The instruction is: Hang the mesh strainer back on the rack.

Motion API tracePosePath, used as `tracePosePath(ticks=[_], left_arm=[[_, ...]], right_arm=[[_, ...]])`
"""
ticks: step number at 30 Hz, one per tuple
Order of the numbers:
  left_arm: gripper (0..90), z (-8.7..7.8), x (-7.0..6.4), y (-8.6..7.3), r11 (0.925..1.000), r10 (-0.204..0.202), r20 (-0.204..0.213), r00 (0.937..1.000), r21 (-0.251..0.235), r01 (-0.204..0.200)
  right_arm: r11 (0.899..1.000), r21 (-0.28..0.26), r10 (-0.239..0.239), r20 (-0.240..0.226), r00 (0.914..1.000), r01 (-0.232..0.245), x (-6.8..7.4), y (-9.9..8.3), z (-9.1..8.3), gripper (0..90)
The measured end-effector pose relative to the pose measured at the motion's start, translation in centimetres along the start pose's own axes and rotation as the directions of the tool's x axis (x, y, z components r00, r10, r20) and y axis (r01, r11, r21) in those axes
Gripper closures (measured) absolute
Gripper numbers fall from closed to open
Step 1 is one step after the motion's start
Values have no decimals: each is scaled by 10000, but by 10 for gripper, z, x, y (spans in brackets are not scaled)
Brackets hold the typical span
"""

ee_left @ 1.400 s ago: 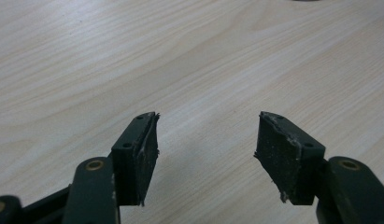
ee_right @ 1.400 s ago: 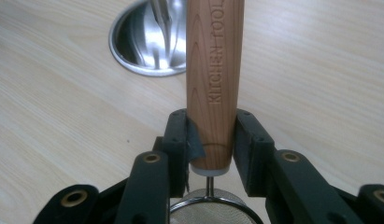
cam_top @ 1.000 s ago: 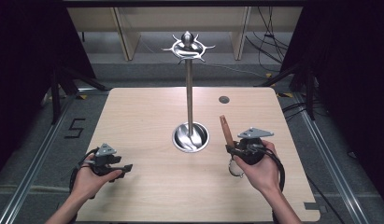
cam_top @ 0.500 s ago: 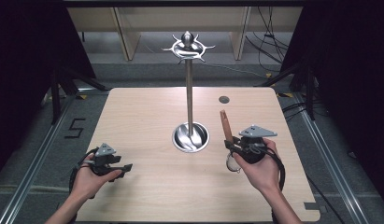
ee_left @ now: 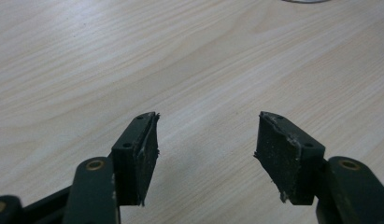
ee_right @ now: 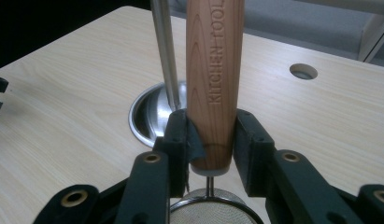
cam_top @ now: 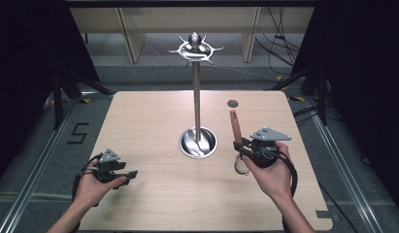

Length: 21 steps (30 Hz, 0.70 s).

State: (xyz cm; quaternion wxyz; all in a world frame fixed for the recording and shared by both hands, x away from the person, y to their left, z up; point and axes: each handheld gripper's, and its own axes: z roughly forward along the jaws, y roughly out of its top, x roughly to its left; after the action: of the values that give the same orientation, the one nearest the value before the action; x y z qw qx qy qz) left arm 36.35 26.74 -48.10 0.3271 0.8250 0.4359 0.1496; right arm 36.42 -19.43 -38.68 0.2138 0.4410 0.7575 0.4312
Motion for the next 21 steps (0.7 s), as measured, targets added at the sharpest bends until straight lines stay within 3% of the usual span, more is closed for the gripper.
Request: tracePosePath(ticks=[1,6,8,9,12,13,16,17,18,20,21], left_arm=[[378,0,0,0,10000,1,-5,10000,-2,-1],[378,0,0,0,10000,-6,-3,10000,-16,6],[377,0,0,0,10000,5,0,10000,-8,-5],[378,0,0,0,10000,5,0,10000,-15,-5],[378,0,0,0,10000,-15,1,10000,-31,15],[378,0,1,0,10000,45,-20,10000,72,-45],[377,0,0,0,10000,36,-13,10000,85,-36],[377,0,0,0,10000,36,-18,10000,75,-36],[377,0,0,0,10000,35,3,10000,44,-35],[377,0,0,0,10000,-3,8,10000,-18,3],[377,0,0,0,10000,-16,11,10000,-18,16]], right_arm=[[9998,-78,194,101,9998,-194,2,1,-1,691],[9994,-282,216,89,9997,-213,3,4,-3,691],[9995,-313,-25,126,9999,29,2,4,-3,691],[9977,-612,-277,-2,9996,276,-1,6,-1,691],[9980,-574,-273,61,9996,276,0,7,-2,691],[9983,-577,-73,69,9999,77,2,8,-2,691],[9957,-793,-477,50,9988,479,0,10,-1,691],[9970,-777,4,22,10000,-2,4,10,-3,691],[9967,-774,-254,80,9996,259,2,12,-3,691],[9957,-898,-203,156,9997,217,4,13,-3,691],[9965,-815,-179,-20,9998,177,4,14,-4,691]])
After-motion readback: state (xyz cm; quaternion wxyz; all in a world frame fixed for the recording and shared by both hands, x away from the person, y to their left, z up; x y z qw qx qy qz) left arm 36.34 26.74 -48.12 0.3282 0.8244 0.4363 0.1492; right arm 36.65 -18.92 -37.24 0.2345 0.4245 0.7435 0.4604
